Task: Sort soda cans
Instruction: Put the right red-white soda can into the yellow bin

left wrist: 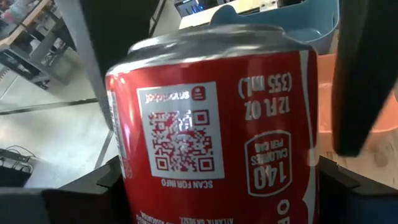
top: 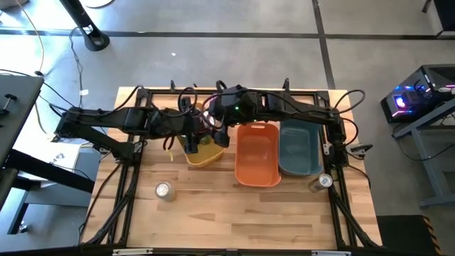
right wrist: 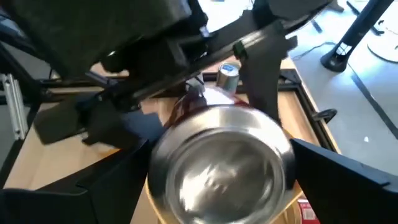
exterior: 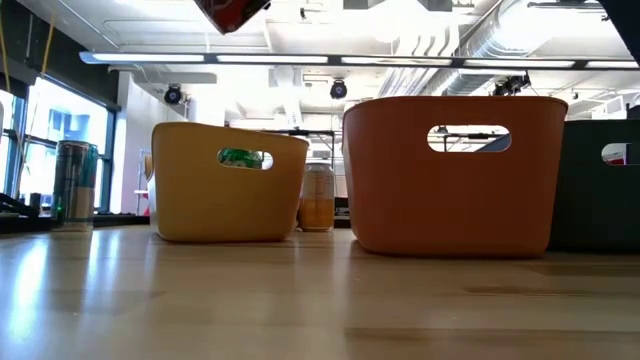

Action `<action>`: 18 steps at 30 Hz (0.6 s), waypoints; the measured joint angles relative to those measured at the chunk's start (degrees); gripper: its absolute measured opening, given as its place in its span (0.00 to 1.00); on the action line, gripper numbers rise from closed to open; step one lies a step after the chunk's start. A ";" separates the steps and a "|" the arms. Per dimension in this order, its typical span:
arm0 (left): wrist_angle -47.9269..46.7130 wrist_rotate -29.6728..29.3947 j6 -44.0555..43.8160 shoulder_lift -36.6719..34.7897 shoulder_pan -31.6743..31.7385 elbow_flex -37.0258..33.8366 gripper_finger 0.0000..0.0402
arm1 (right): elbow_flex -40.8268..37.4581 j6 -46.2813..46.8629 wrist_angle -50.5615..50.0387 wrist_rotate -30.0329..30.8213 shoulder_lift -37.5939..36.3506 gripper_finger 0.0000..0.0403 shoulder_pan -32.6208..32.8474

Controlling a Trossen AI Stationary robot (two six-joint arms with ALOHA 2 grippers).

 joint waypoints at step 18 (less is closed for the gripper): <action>-0.28 -0.70 0.92 -0.22 0.04 -0.01 0.72 | 0.01 -1.13 1.25 1.20 1.18 0.71 -0.39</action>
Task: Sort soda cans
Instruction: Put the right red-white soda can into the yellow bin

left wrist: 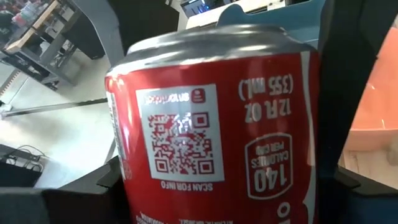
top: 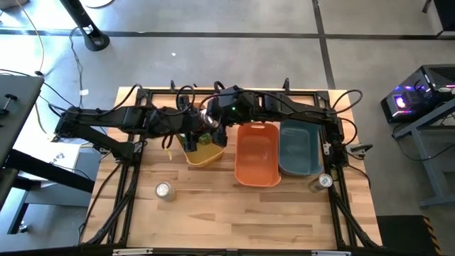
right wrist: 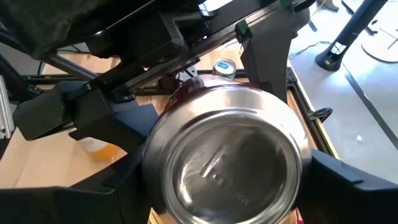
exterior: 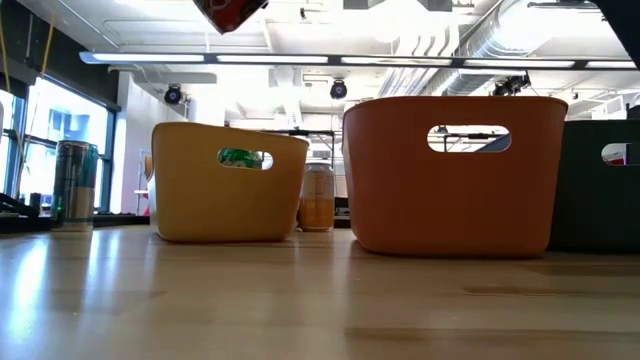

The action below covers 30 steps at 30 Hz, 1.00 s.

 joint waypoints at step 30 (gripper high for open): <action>29.19 -7.09 -34.87 -39.85 -7.28 -28.71 0.85 | -2.61 1.82 8.58 -12.12 -4.40 0.71 -7.13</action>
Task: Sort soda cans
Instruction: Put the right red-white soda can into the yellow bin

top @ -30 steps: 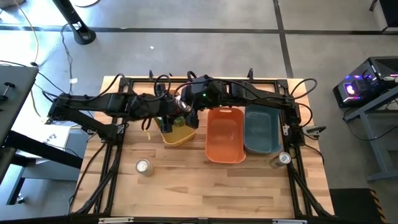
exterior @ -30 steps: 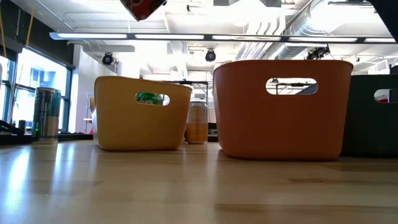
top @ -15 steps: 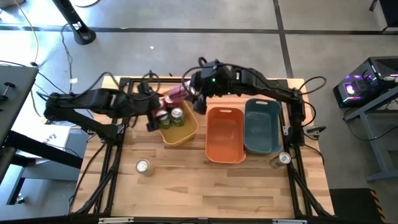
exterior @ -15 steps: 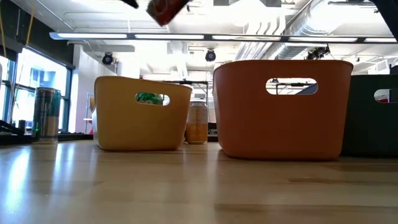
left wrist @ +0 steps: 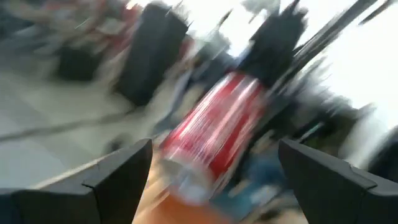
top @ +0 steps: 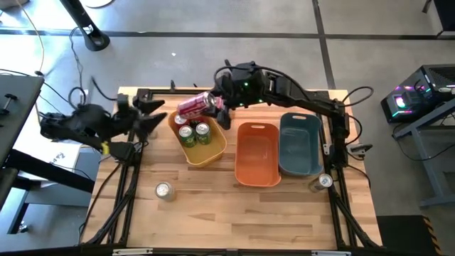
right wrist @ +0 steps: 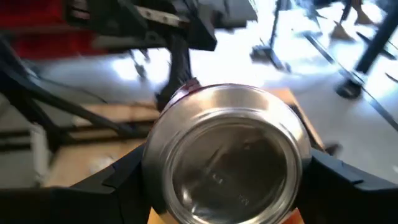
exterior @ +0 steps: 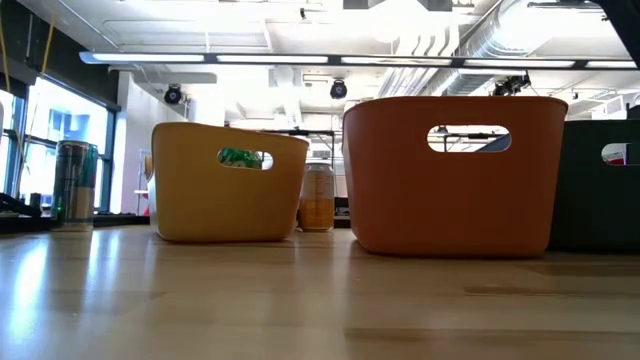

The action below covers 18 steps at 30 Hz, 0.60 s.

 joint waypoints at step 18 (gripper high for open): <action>33.45 12.52 -3.38 1.63 0.02 -10.35 0.85 | -0.50 5.08 14.20 -4.21 0.75 0.71 4.24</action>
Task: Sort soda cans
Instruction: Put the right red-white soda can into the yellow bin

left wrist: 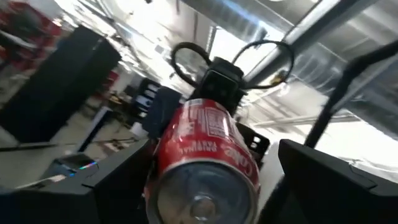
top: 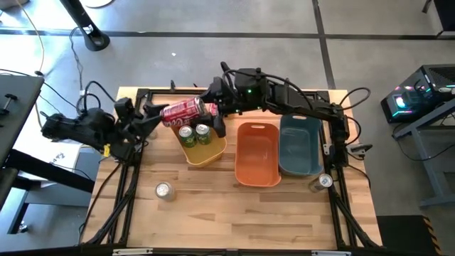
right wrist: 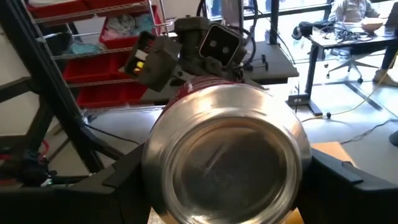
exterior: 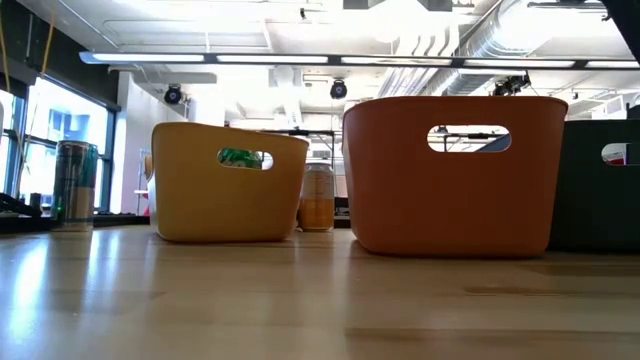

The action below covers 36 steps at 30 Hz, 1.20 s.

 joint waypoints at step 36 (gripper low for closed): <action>4.25 4.69 -1.52 8.30 0.50 0.11 0.71 | 0.09 0.12 -1.63 0.68 0.00 0.71 1.66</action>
